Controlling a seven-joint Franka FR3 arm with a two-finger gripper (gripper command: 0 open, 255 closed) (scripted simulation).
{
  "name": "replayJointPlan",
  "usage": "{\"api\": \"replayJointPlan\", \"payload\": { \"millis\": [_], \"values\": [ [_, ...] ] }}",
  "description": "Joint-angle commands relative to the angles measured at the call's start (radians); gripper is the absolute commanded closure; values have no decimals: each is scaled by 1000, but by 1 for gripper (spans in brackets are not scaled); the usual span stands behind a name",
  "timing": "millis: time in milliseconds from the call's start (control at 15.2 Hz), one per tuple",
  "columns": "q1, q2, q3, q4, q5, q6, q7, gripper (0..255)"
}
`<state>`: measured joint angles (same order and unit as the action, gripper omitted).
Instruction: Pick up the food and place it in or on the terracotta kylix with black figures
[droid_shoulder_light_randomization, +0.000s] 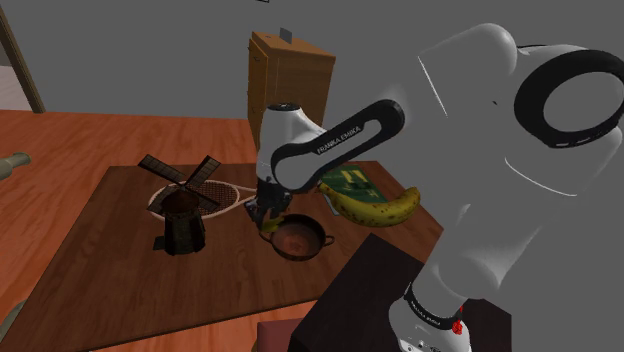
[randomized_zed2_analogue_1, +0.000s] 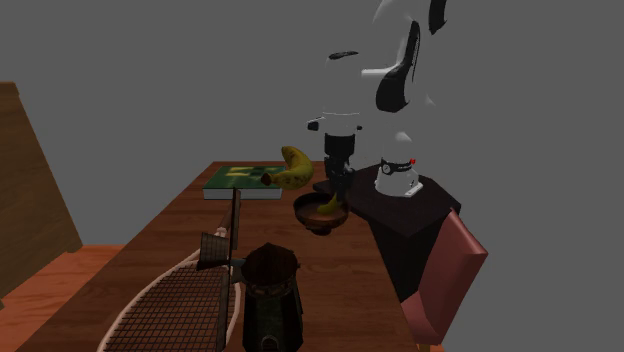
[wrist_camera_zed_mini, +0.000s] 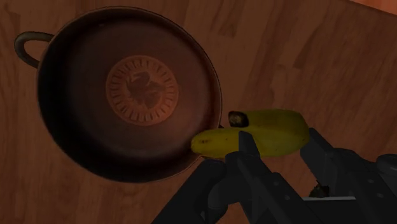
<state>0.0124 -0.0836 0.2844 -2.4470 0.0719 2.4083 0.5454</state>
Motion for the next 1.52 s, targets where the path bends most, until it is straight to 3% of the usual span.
{"api": "replayJointPlan", "payload": {
  "millis": [0, 396, 1452],
  "values": [
    [-16, -54, -25, -48, 21, -7, -59, 255],
    [-67, -191, -123, -185, 41, -14, -226, 255],
    [-72, 10, -112, -240, 25, 243, -217, 255]
  ]
}}
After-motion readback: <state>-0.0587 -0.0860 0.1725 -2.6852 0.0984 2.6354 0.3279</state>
